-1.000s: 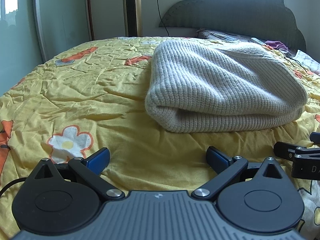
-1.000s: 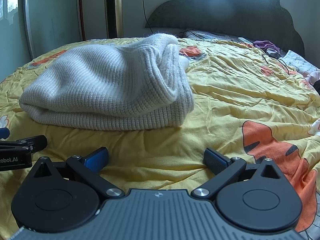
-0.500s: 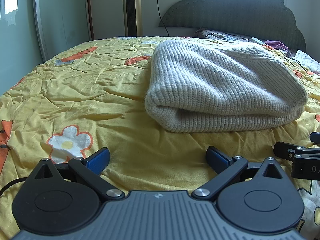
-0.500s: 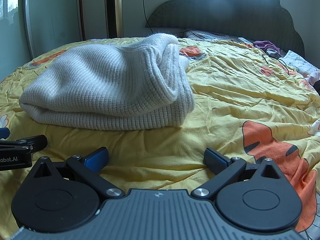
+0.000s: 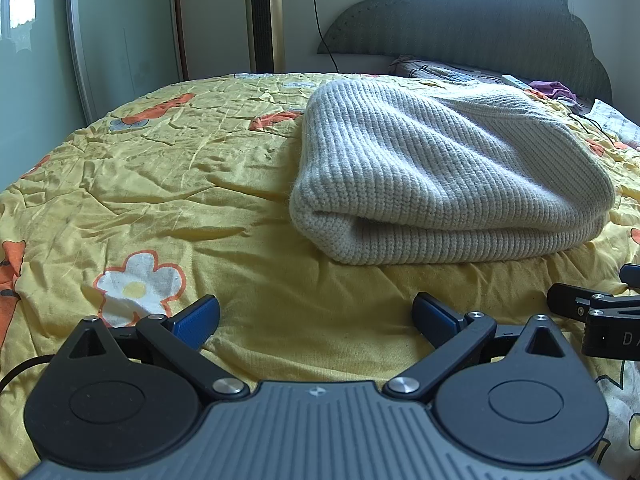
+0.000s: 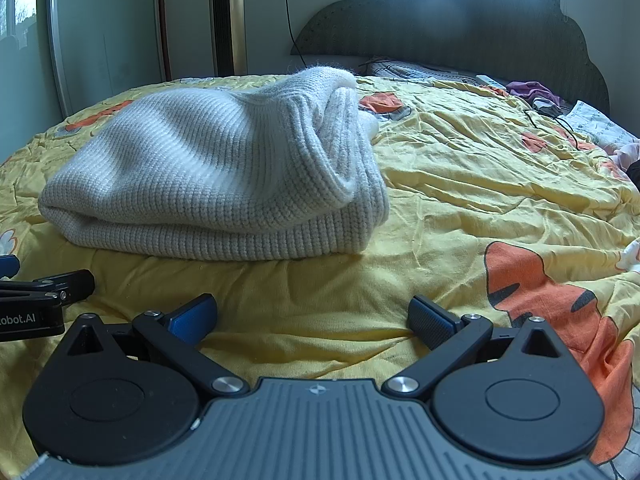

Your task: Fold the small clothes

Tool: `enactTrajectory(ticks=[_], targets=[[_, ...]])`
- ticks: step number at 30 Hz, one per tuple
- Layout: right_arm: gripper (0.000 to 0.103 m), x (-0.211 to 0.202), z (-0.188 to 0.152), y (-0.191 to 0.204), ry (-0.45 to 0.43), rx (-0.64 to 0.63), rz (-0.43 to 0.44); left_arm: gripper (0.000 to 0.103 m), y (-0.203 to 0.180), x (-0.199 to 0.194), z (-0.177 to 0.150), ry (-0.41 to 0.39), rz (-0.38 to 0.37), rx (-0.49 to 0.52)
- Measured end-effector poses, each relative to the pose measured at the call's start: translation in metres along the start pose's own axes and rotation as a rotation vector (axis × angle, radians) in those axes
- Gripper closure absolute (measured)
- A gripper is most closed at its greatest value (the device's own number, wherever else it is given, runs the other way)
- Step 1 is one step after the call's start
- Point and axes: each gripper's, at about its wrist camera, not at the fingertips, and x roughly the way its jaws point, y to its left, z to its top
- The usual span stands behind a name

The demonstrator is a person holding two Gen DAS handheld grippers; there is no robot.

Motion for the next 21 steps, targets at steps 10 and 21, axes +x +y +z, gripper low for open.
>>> enactTrajectory(ticks=[10,21], targets=[[0.0,-0.0001,-0.0001,0.0003,0.0,0.0,0.0,0.0,-0.0001,0.0002,-0.0002,0.0,0.0,0.0],[0.0,-0.0029,0.0002,-0.0007,-0.01,0.009,0.001,0.0,0.0013,0.0002,0.001,0.012,-0.016,0.012]])
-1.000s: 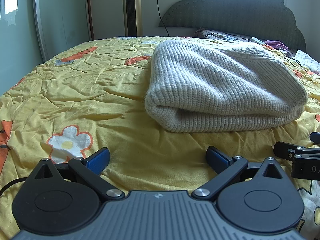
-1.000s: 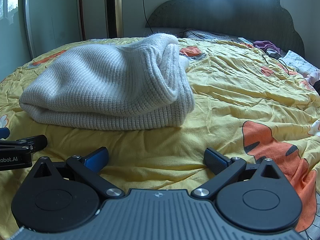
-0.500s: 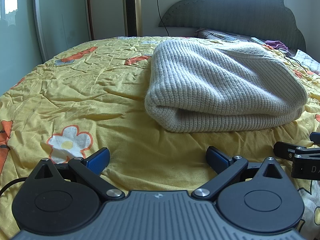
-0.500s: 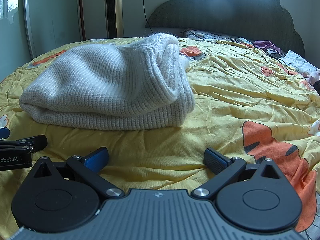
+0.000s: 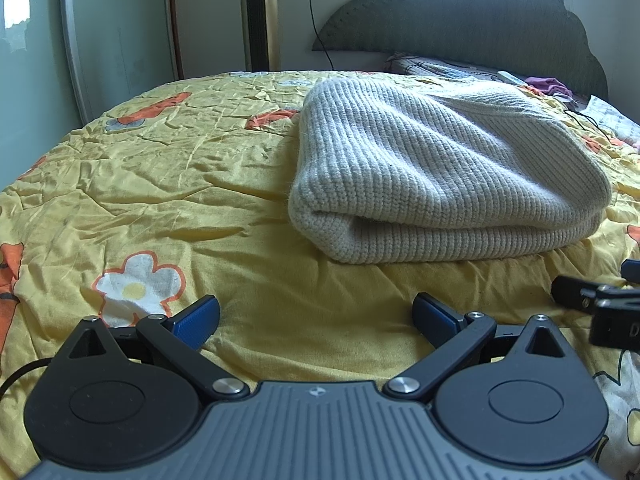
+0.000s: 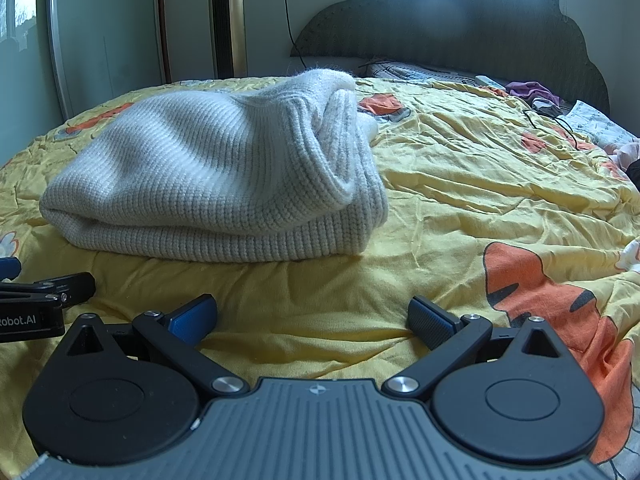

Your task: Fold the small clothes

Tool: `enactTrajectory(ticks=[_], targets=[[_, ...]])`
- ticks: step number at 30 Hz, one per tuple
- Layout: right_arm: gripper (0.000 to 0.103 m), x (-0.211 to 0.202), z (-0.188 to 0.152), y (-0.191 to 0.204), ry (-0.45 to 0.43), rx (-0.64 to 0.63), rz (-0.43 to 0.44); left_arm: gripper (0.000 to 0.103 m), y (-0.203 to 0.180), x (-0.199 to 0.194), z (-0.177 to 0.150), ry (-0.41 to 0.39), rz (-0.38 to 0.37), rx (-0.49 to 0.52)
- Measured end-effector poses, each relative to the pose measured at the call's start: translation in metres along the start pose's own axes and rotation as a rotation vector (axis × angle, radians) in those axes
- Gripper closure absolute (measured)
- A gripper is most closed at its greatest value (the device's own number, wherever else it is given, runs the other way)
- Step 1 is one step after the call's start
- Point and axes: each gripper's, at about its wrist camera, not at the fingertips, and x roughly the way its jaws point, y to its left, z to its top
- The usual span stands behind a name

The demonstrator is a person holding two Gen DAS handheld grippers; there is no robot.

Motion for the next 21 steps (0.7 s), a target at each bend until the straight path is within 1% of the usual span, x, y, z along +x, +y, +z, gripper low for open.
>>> enactTrajectory(ticks=[2,6,11,21], targets=[[0.0,-0.005,0.0,-0.002,-0.016,0.019,-0.005,0.0,0.0,-0.002,0.0,0.002,-0.002,0.004],[0.001,-0.011,0.004,-0.006,0.001,0.053,0.019,0.0,0.001,-0.007,0.0,0.002,-0.003,0.002],[0.0,-0.018,0.008,-0.001,0.005,0.024,0.008,0.0,0.003,-0.013,0.002,-0.003,-0.015,-0.013],[0.0,-0.024,0.008,0.013,0.012,-0.017,0.023,0.0,0.004,-0.022,0.007,-0.014,-0.018,-0.01]])
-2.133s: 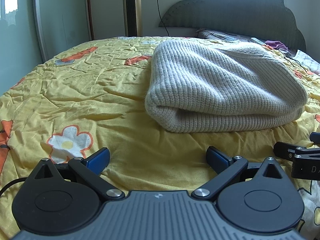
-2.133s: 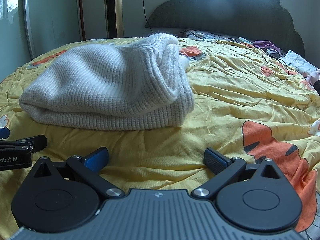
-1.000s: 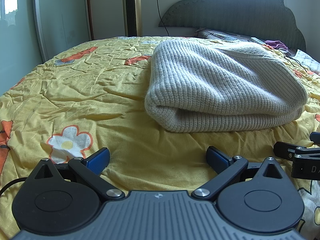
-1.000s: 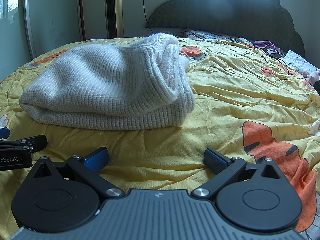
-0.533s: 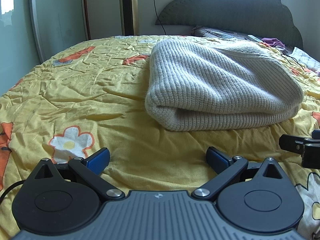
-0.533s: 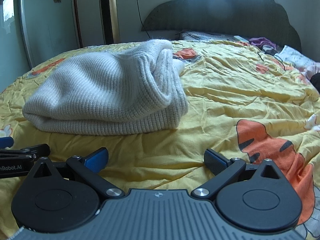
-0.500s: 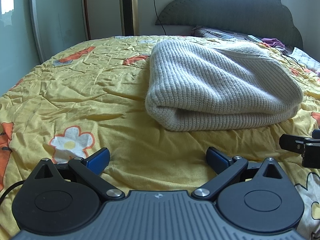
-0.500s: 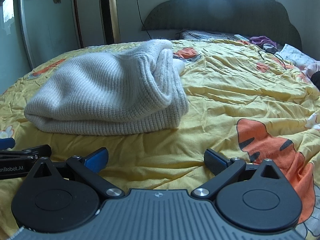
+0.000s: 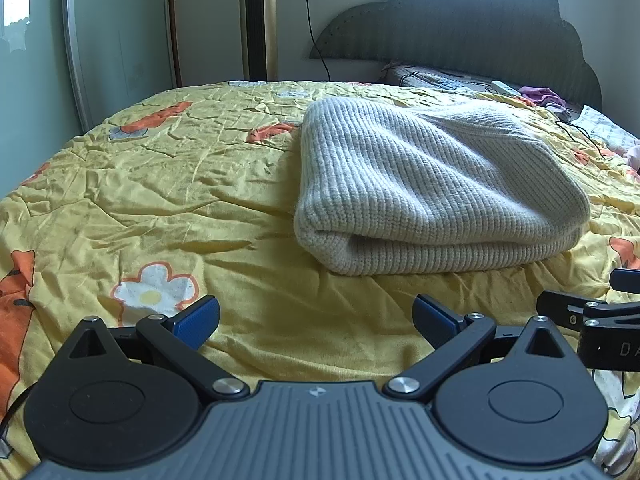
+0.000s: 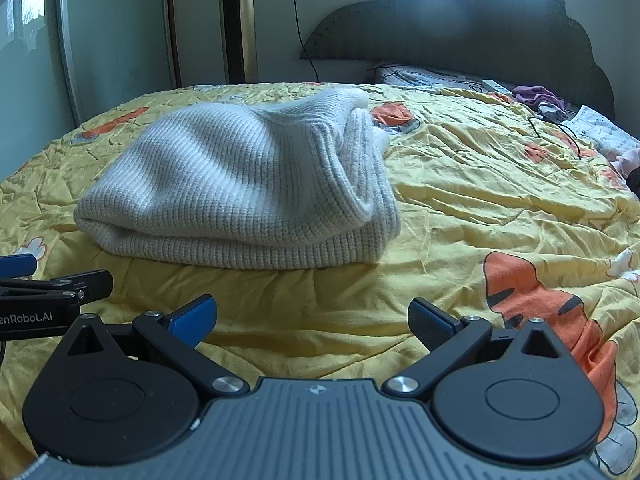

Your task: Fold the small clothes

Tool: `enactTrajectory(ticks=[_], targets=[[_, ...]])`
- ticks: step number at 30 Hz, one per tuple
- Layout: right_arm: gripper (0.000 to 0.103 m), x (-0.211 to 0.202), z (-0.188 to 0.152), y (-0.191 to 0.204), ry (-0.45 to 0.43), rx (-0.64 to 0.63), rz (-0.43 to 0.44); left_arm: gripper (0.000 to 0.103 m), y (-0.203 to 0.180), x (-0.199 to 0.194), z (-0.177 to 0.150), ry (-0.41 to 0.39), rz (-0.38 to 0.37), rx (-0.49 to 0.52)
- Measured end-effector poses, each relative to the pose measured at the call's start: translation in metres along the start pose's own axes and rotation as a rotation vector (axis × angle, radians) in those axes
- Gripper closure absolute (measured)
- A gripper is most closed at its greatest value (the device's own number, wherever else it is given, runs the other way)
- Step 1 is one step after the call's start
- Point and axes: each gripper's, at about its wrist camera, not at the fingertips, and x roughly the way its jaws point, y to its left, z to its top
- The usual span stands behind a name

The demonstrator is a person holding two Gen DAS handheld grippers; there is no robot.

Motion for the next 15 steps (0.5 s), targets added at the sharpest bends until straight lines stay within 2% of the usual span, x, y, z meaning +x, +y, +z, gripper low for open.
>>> enactTrajectory(ticks=[11,15], targets=[[0.0,-0.0006,-0.0005,0.0018,0.004,-0.004,0.009,0.0,-0.0018,-0.0008,-0.0009,-0.007,0.031,0.021],[0.0,0.0002,-0.0009,0.0044,0.009,-0.007,0.012,0.0,0.0004,0.0004,0.0008,0.005,0.005,0.015]])
